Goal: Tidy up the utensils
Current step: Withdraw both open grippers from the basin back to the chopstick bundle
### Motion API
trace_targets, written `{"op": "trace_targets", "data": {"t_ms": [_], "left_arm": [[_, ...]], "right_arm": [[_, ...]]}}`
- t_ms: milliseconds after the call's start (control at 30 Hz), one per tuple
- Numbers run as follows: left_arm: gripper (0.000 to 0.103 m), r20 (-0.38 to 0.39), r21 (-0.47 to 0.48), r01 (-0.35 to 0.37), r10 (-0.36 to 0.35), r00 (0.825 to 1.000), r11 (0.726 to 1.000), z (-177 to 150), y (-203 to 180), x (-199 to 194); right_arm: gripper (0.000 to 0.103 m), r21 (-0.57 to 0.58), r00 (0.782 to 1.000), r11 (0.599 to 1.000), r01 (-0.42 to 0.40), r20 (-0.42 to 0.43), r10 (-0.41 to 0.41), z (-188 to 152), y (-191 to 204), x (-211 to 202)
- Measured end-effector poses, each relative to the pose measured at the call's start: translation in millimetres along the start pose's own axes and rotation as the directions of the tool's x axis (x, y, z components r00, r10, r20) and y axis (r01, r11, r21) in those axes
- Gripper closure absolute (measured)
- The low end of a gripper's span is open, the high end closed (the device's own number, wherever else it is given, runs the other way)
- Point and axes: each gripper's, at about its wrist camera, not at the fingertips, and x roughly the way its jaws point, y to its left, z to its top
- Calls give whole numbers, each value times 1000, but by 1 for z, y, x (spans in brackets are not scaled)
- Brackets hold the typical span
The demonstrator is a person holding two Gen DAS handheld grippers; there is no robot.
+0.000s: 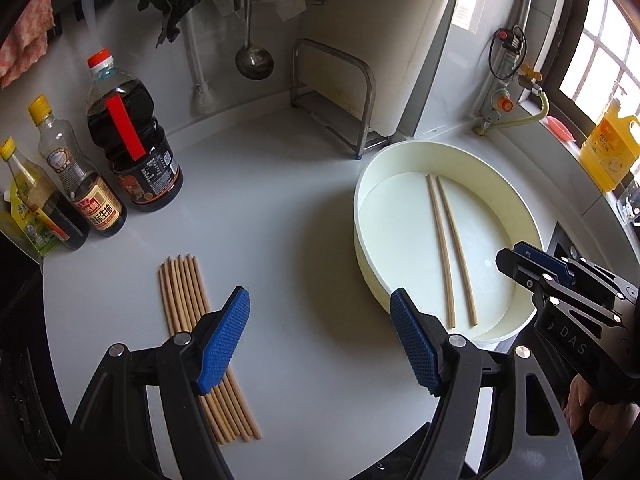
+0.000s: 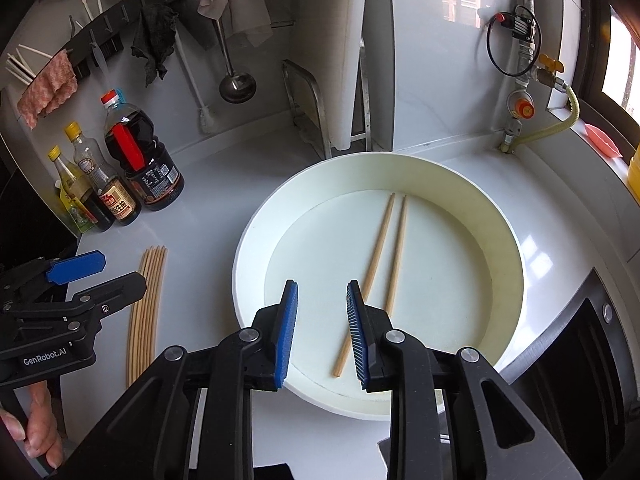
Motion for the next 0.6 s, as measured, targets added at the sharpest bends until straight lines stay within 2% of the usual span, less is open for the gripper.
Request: {"op": "trace_targets", "data": {"t_ms": [200,333,600], "left_arm": [[32,12,-37,-20,21,1000,999,-8,27,-8],[29,20,-69,-22,24,1000,997,-14,46,-10],[29,7,-123,-64,65,998,990,-26,82,-12]], "right_arm": [[78,-35,1000,999,-20,4,20,3,23,3],[73,-57,999,998,-34,2,34,3,41,8],[72,-104,998,993,-60,-7,59,6,71,15]]}}
